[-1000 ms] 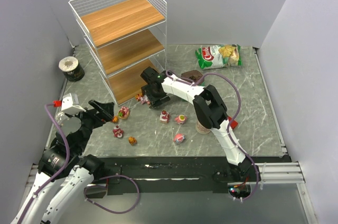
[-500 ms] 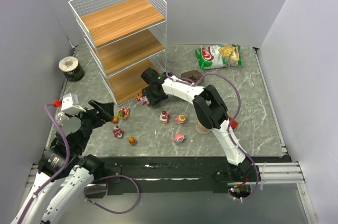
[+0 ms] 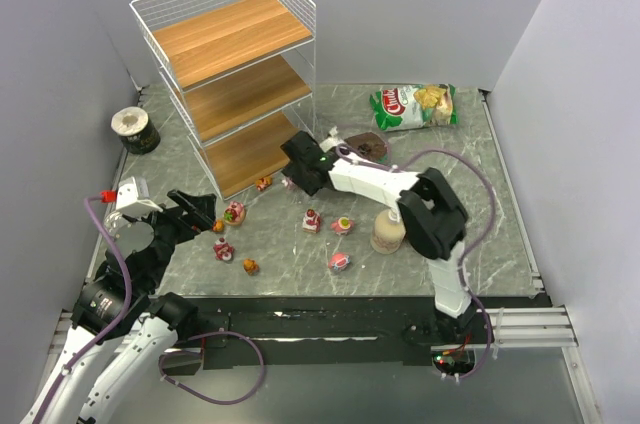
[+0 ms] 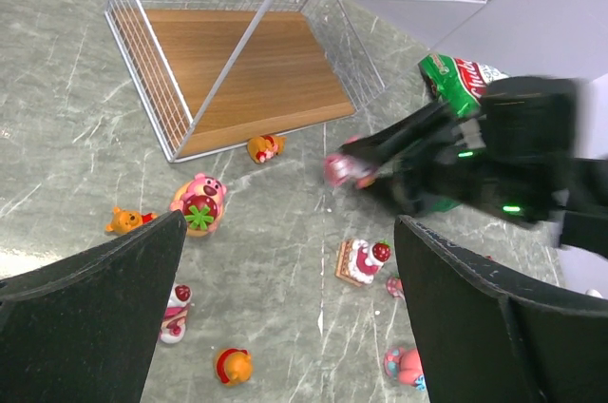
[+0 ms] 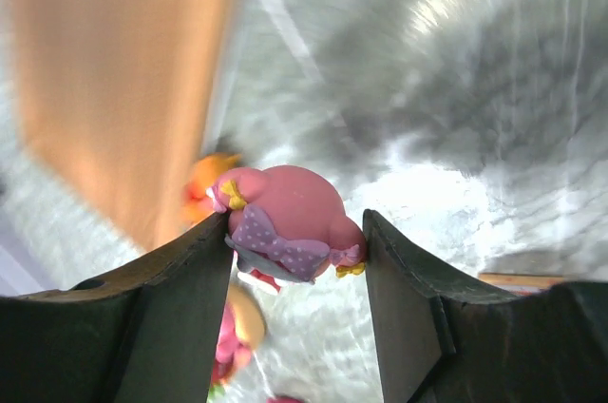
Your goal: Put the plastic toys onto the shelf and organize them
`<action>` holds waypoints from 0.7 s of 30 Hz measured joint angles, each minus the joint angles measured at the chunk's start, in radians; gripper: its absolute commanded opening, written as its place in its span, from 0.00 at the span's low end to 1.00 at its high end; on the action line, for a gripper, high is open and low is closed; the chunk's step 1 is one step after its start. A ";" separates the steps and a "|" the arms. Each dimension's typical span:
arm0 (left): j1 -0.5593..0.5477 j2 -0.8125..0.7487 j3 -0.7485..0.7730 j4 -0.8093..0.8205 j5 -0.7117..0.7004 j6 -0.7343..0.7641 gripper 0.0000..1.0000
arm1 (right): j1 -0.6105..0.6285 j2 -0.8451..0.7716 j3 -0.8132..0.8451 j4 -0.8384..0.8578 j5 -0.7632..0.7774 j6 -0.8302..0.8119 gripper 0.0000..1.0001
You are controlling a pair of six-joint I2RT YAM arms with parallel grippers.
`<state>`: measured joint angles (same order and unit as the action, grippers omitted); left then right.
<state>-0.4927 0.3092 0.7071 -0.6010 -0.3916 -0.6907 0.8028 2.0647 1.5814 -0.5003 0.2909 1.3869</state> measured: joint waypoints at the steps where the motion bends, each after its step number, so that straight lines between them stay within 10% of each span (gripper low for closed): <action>1: 0.000 0.000 0.000 -0.002 0.000 0.000 0.96 | 0.002 -0.029 -0.020 0.027 0.017 -0.048 0.00; 21: 0.000 -0.005 0.000 -0.007 -0.002 0.000 0.97 | 0.048 -0.383 -0.286 0.914 -0.004 -1.400 0.00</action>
<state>-0.4927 0.3046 0.7071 -0.6079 -0.3931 -0.6910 0.8513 1.6817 1.2949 0.4141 0.2867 -0.0132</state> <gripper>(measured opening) 0.967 0.602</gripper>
